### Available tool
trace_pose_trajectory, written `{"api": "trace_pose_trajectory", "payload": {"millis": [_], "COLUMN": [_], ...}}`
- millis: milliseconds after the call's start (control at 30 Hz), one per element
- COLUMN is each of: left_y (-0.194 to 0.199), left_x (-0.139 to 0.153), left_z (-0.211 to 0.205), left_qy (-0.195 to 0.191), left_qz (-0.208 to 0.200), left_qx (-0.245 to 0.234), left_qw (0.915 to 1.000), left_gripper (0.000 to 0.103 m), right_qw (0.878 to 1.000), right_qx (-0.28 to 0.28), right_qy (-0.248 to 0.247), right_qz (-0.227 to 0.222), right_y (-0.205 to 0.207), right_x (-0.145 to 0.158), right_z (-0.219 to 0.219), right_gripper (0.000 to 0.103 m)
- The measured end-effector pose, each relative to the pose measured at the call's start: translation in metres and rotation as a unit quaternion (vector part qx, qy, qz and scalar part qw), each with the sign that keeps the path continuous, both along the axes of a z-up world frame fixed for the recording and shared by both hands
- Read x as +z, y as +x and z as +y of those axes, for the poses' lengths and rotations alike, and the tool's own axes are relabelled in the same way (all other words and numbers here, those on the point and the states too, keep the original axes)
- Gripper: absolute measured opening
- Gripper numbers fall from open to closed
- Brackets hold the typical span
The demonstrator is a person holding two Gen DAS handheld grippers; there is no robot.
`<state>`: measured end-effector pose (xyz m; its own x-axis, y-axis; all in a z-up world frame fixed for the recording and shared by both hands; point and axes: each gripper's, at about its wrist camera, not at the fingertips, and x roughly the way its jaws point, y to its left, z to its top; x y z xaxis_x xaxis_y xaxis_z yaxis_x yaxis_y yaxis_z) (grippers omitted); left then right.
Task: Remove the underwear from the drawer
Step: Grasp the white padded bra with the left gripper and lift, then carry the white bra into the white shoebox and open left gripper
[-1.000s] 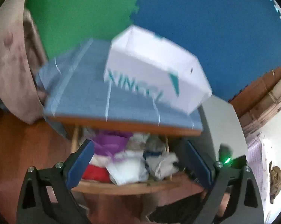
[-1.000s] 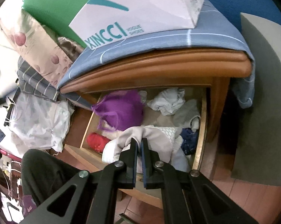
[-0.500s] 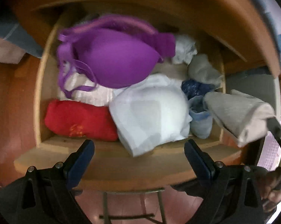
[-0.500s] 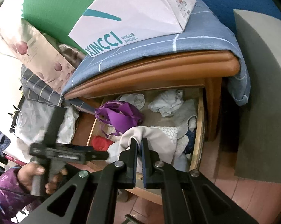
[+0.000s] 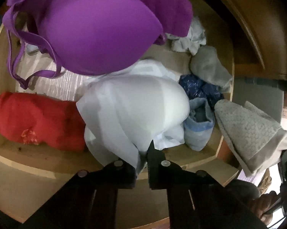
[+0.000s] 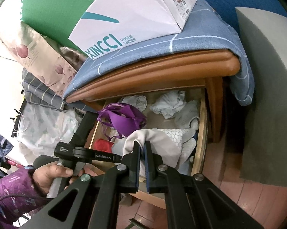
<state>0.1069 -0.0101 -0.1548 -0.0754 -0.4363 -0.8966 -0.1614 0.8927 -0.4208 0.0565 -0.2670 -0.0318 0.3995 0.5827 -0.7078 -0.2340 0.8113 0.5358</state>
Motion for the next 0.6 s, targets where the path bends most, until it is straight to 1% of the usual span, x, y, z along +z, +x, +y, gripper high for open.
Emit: {"api": "trace_pose_trajectory", "payload": {"millis": [33,100,133,200,333,367,467,533,600], "left_y": [-0.004,-0.012,-0.018,-0.027,-0.053,-0.056,-0.065,-0.062,-0.06], "left_x": [0.007,0.031,0.047,0.068,0.129,0.137,0.175,0.194,0.213], "left_z": [0.003,0.001,-0.001,-0.002,0.003,0.008,0.017,0.015,0.009], "left_qy": [-0.001,-0.002,0.001,0.0,-0.008,-0.011,-0.026,-0.04,-0.045], "left_qz": [-0.013,-0.058,-0.084,-0.114,-0.181,-0.189,-0.22,-0.233,-0.25], "left_qx": [0.003,0.0,-0.007,-0.01,-0.012,-0.01,-0.001,0.01,0.018], "left_qw": [0.9999,0.9983,0.9965,0.9934,0.9835,0.9819,0.9751,0.9716,0.967], "left_gripper": [0.006,0.005,0.005,0.004,0.002,0.002,0.002,0.002,0.002], "right_qw": [1.0,1.0,1.0,1.0,1.0,1.0,1.0,1.0,1.0], "right_qx": [0.0,-0.004,-0.007,-0.007,-0.003,-0.004,-0.007,-0.009,-0.008], "right_qy": [-0.002,0.0,0.002,0.006,0.005,0.005,0.011,0.012,0.013], "right_qz": [-0.001,0.003,0.005,0.005,0.003,0.003,0.005,0.005,0.002], "right_y": [0.0,0.001,0.001,0.001,0.001,0.001,0.001,0.001,0.0], "right_x": [0.0,-0.001,-0.002,-0.002,-0.002,-0.002,-0.003,-0.003,-0.001], "right_z": [0.0,-0.002,-0.003,-0.004,-0.001,-0.001,-0.002,-0.002,-0.001], "right_gripper": [0.004,0.004,0.004,0.004,0.004,0.004,0.004,0.004,0.004]}}
